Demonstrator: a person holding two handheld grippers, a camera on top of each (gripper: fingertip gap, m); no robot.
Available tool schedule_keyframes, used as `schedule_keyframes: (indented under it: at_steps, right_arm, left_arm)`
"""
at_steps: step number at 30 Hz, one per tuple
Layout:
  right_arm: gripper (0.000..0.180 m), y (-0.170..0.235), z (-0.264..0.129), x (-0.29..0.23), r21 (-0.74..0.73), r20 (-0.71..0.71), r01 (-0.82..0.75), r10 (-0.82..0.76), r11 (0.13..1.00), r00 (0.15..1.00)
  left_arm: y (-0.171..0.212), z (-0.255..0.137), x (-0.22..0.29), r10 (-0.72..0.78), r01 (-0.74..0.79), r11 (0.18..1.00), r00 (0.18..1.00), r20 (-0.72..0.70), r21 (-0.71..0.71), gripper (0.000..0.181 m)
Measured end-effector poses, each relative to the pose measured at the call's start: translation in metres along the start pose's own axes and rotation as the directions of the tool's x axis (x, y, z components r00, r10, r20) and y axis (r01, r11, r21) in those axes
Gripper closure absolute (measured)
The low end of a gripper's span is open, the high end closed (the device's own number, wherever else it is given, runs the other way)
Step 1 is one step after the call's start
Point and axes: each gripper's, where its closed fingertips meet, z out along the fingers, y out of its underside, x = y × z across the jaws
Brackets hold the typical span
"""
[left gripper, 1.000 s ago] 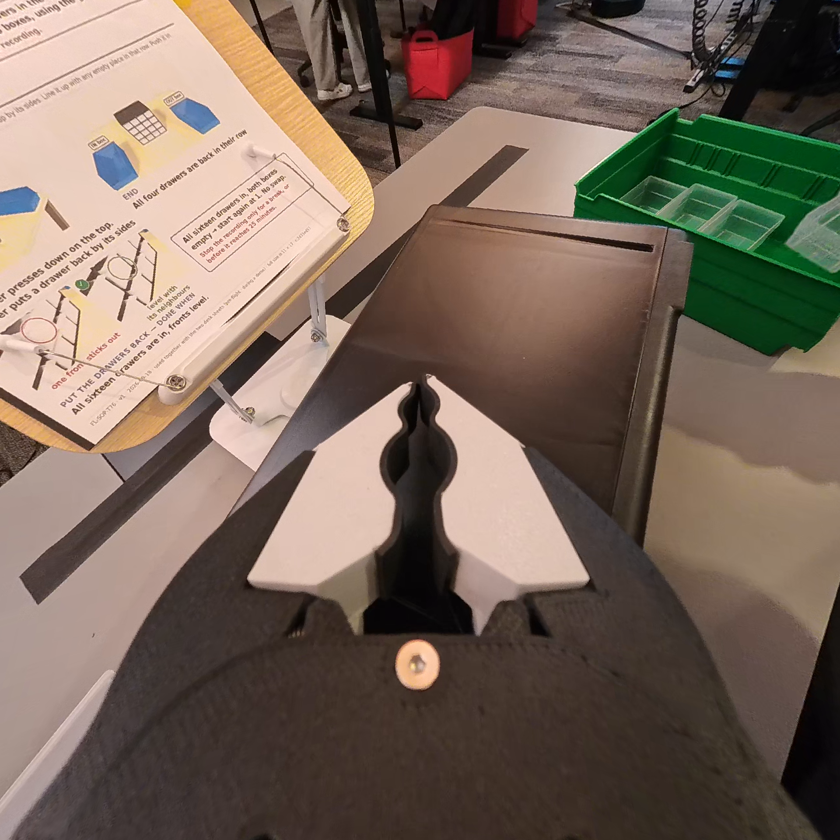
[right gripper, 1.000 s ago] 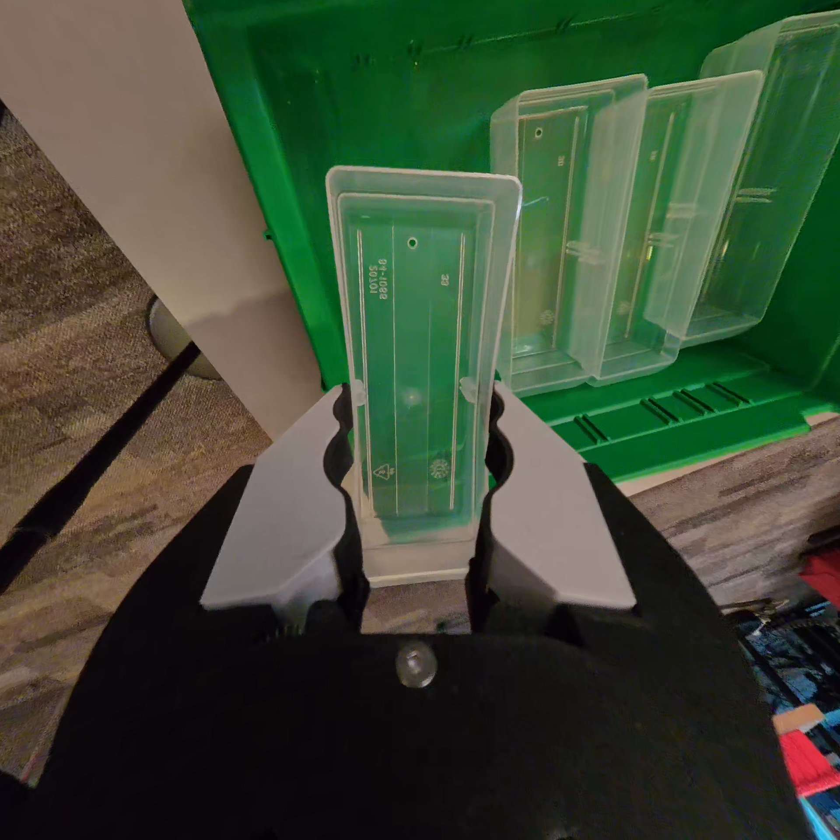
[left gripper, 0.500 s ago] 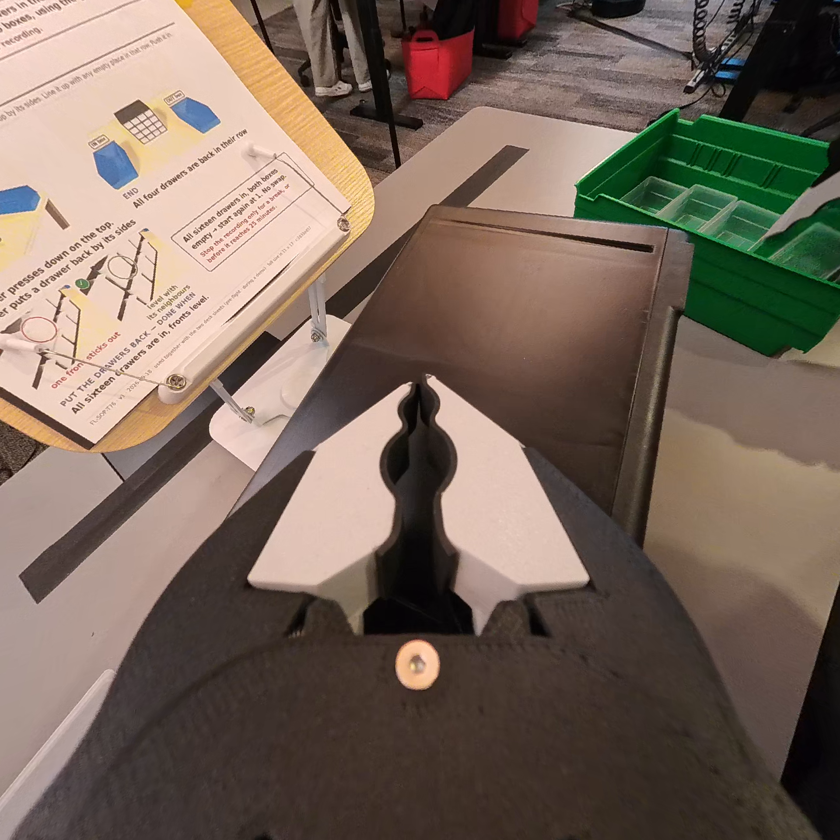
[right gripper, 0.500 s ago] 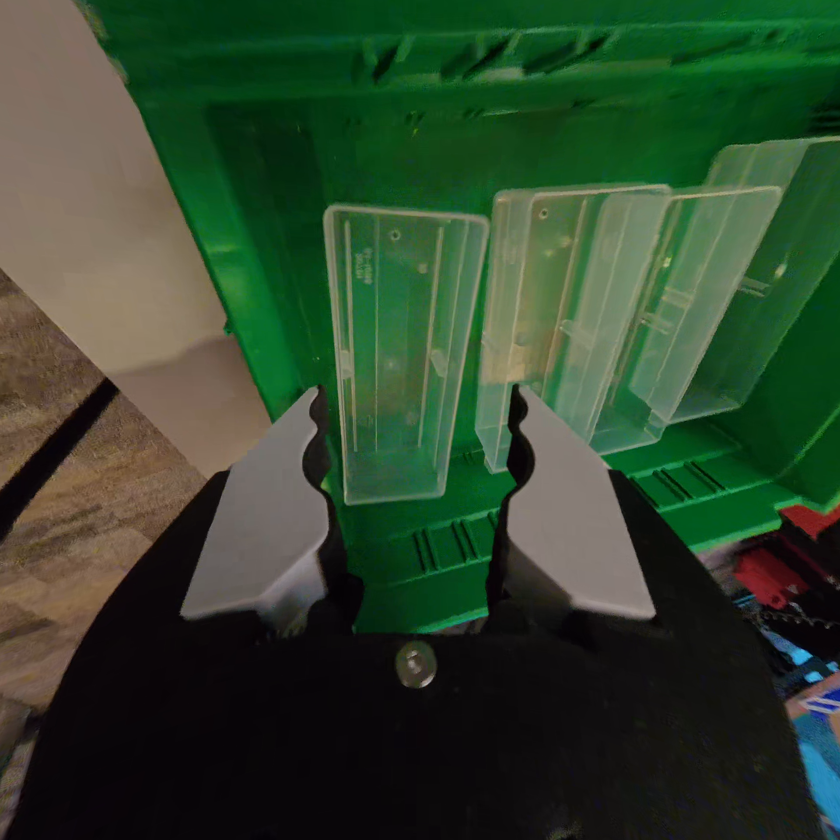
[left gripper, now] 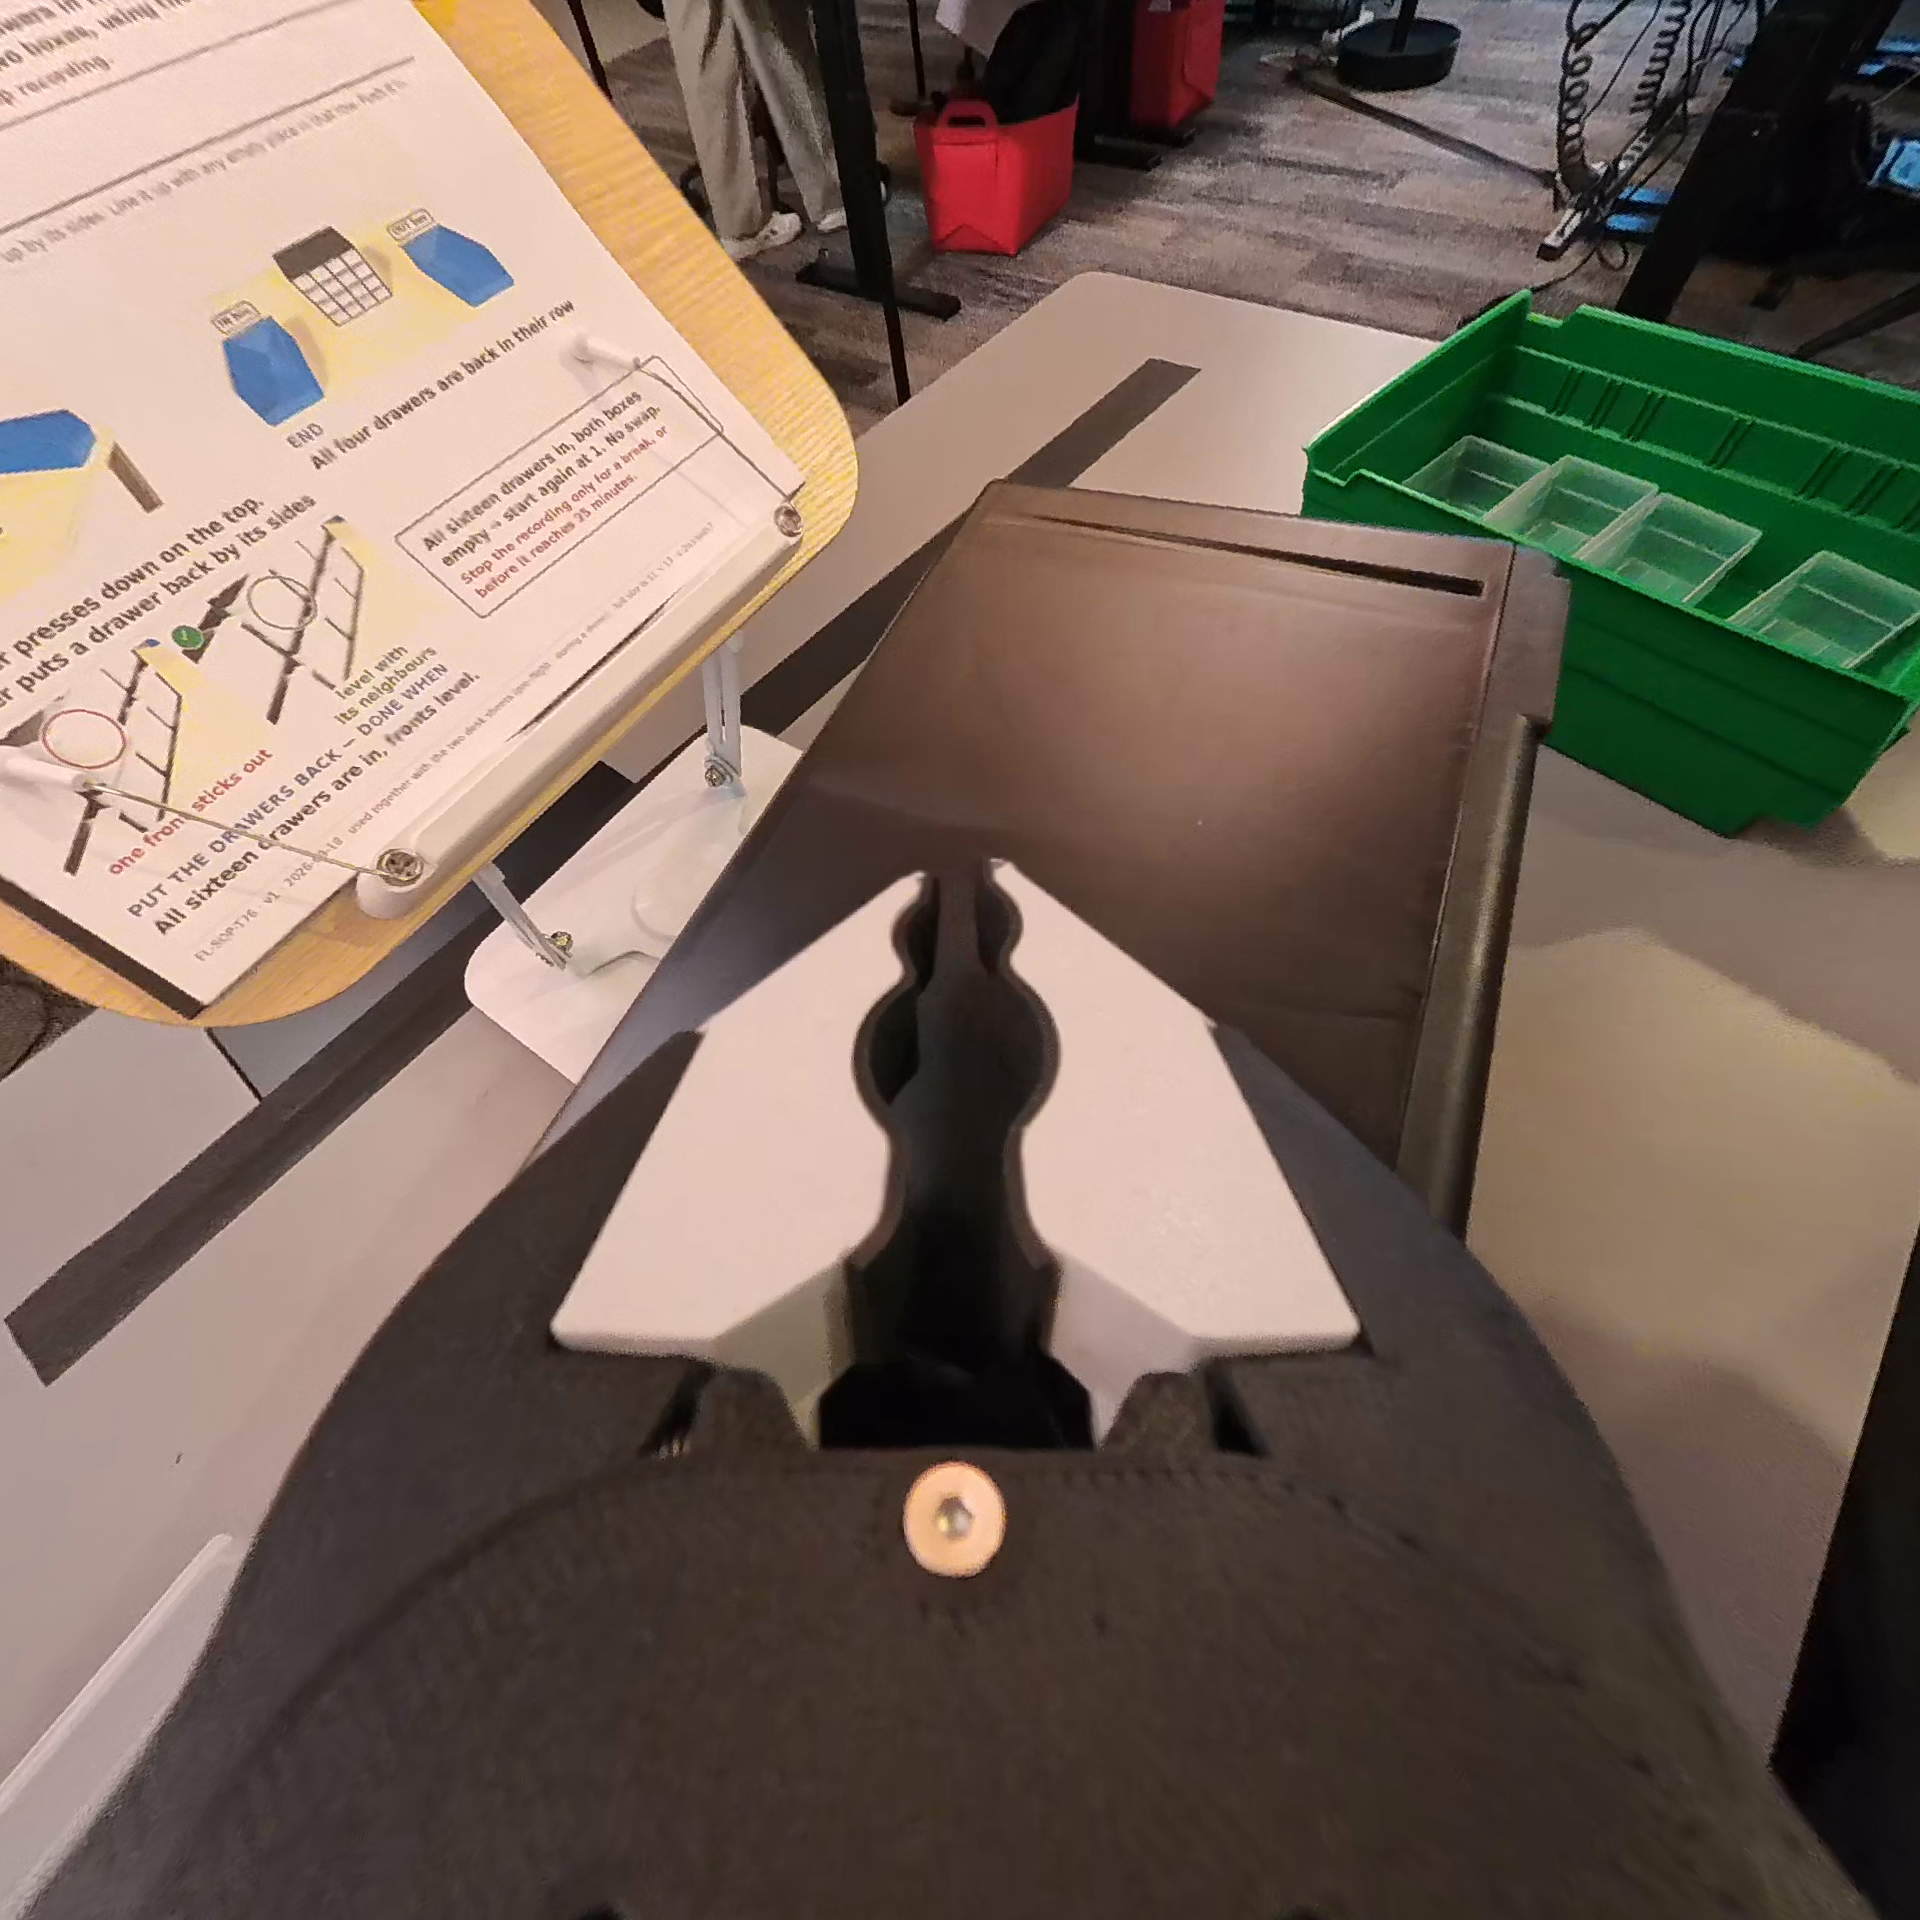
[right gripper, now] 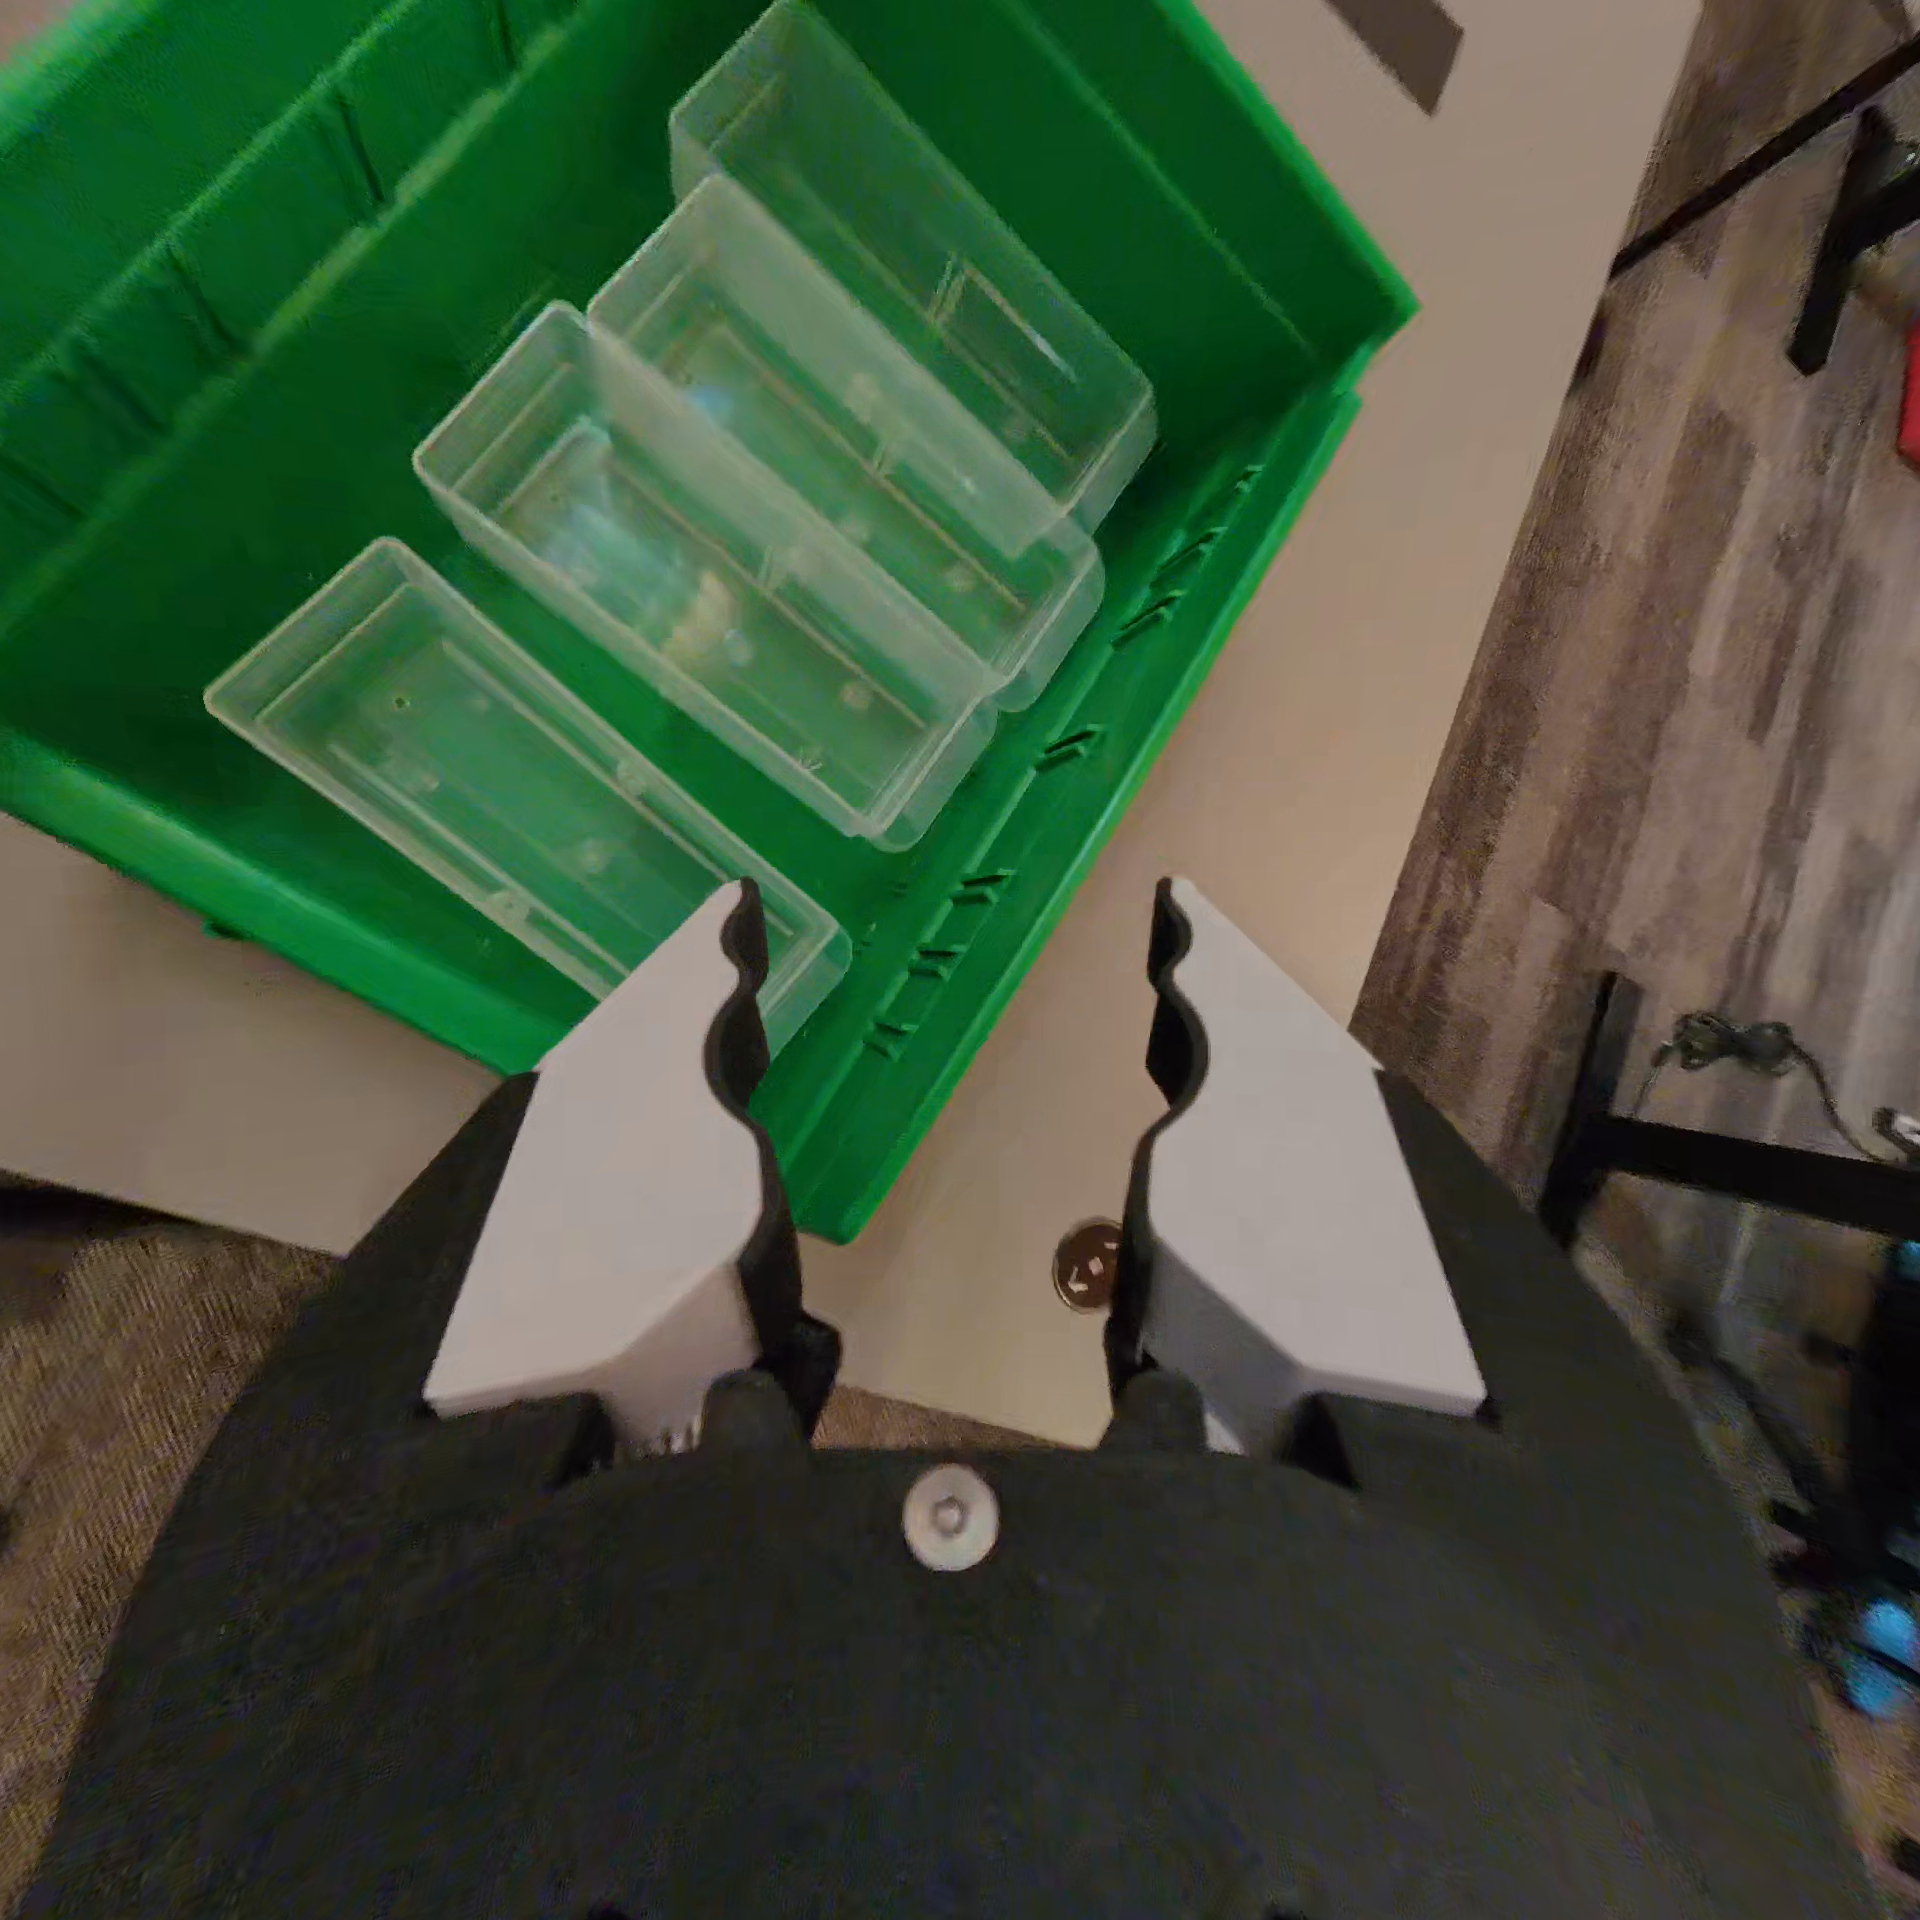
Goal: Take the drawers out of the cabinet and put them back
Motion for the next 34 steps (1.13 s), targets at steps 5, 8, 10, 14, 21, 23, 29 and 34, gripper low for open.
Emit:
schedule_keyframes:
  at_steps: [5,8,10,14,21,23,29,34]
  right_arm:
    - [0.120,0.010,0.008,0.021,0.117,0.010,-0.181,0.181,0.976,0.983]
    - [0.118,0.020,0.021,0.023,0.102,0.050,-0.267,0.263,0.958,0.963]
    - [0.115,0.023,0.031,0.020,0.087,0.100,-0.328,0.319,0.941,0.942]
    - [0.122,0.022,0.043,0.012,0.062,0.150,-0.360,0.348,0.931,0.926]
    - [0.160,0.025,0.058,0.005,-0.015,0.133,-0.380,0.378,0.925,0.916]
    - [0.167,0.027,0.060,0.011,-0.017,0.092,-0.382,0.382,0.924,0.920]
    - [0.174,0.026,0.062,0.014,-0.024,0.106,-0.371,0.371,0.928,0.922]
    - [0.175,0.024,0.062,0.009,-0.011,0.154,-0.353,0.351,0.935,0.924]
  left_arm:
    - [0.010,-0.026,-0.010,0.028,-0.027,0.999,0.998,0.065,-0.021,0.149]
    - [0.019,-0.062,-0.032,0.045,-0.041,0.999,0.984,0.172,-0.025,0.137]
    - [0.033,-0.094,-0.057,0.038,-0.025,0.998,0.964,0.262,-0.056,0.130]
    - [0.094,-0.167,-0.125,-0.014,0.100,0.983,0.882,0.471,-0.157,0.116]
    - [0.254,-0.259,-0.192,-0.282,0.519,0.826,0.721,0.633,-0.222,0.102]
    - [0.288,-0.271,-0.196,-0.340,0.592,0.778,0.678,0.652,-0.210,0.098]
    - [0.339,-0.268,-0.188,-0.418,0.673,0.695,0.665,0.619,-0.253,0.112]
    - [0.353,-0.243,-0.169,-0.561,0.723,0.636,0.673,0.482,-0.270,0.139]
